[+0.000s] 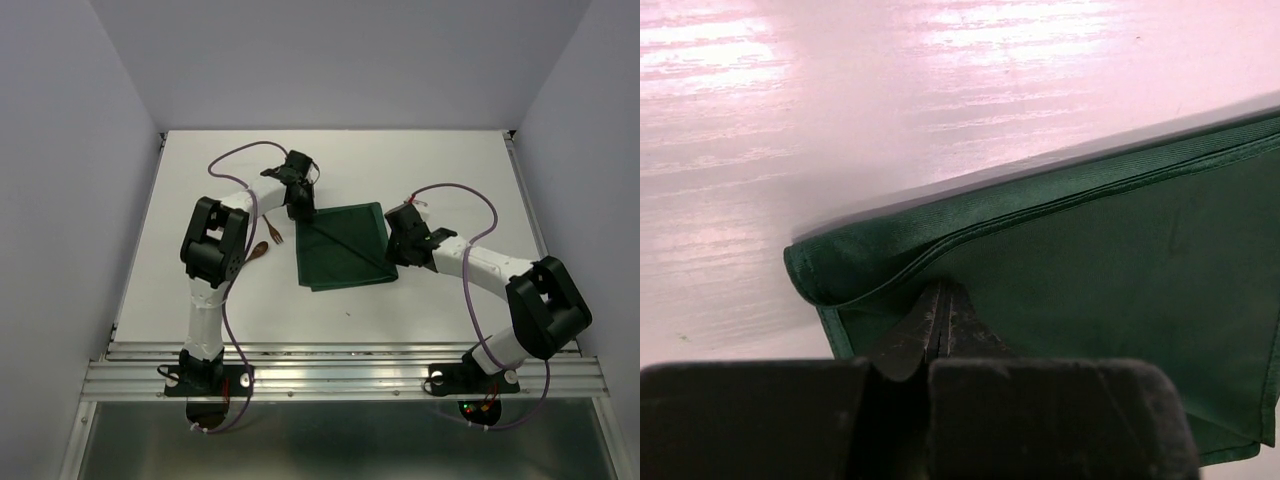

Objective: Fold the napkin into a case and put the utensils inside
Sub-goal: Smooth out the upper triangle-folded napkin at the center of the board.

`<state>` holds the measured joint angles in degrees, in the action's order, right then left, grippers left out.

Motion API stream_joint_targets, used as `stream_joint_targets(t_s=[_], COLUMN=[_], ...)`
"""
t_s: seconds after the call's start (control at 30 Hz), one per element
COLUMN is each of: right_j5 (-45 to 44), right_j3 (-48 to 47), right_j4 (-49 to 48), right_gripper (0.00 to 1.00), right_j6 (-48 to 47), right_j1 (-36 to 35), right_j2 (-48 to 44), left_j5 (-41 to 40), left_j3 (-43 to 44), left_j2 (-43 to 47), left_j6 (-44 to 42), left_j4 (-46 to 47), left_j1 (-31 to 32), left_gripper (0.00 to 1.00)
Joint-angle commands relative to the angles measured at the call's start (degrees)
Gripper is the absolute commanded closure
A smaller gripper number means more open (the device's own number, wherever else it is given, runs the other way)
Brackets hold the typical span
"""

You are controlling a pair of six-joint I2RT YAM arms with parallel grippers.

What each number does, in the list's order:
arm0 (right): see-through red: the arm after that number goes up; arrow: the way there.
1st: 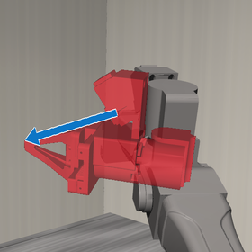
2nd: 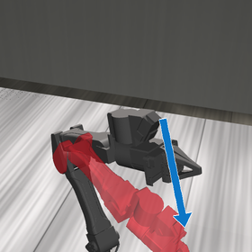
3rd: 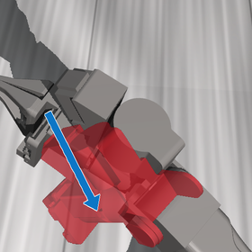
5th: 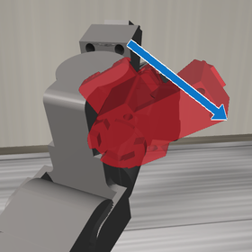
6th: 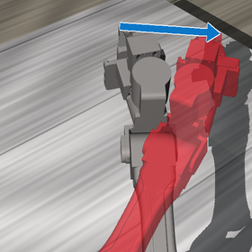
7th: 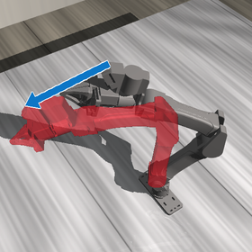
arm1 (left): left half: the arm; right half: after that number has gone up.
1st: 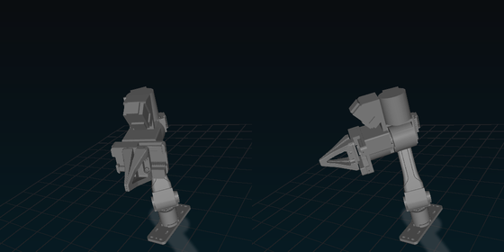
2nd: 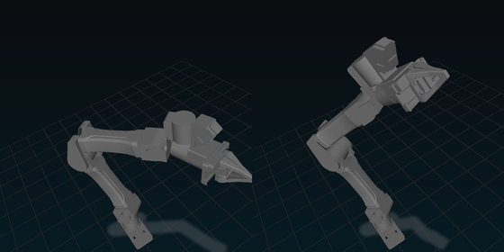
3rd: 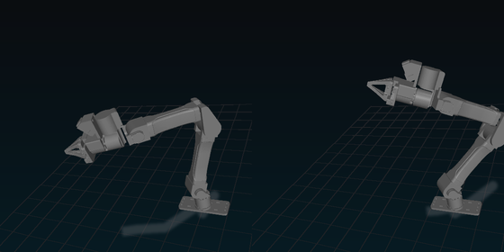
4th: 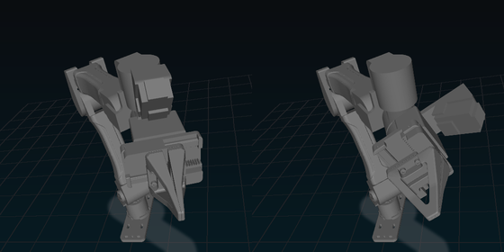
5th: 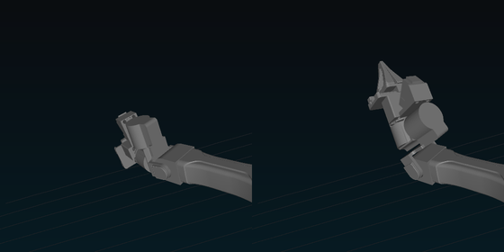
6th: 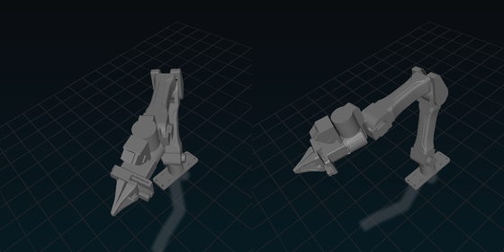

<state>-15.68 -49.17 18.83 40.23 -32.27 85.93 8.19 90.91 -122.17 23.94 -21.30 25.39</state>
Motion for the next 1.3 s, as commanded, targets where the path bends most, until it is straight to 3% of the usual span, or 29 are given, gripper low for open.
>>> stream_joint_targets(t_s=[0.0,0.63,1.27], right_j5=[-2.07,-0.84,-2.51], right_j3=[-2.69,-2.08,0.92], right_j4=[-0.20,-1.69,-3.01], right_gripper=[0.84,0.83,0.83], right_j6=[-0.59,-0.06,-2.87], right_j1=[-0.25,-0.25,-0.25], right_j2=[-1.38,0.90,4.69], left_j5=[-1.94,-1.59,-1.42], left_j3=[3.04,0.49,-7.24], left_j2=[6.24,-0.26,3.78], left_j6=[-1.79,-1.80,-1.88], left_j4=[-3.13,-0.32,1.44], left_j1=[-0.69,-2.62,-2.62], left_gripper=[1.00,1.00,1.00])
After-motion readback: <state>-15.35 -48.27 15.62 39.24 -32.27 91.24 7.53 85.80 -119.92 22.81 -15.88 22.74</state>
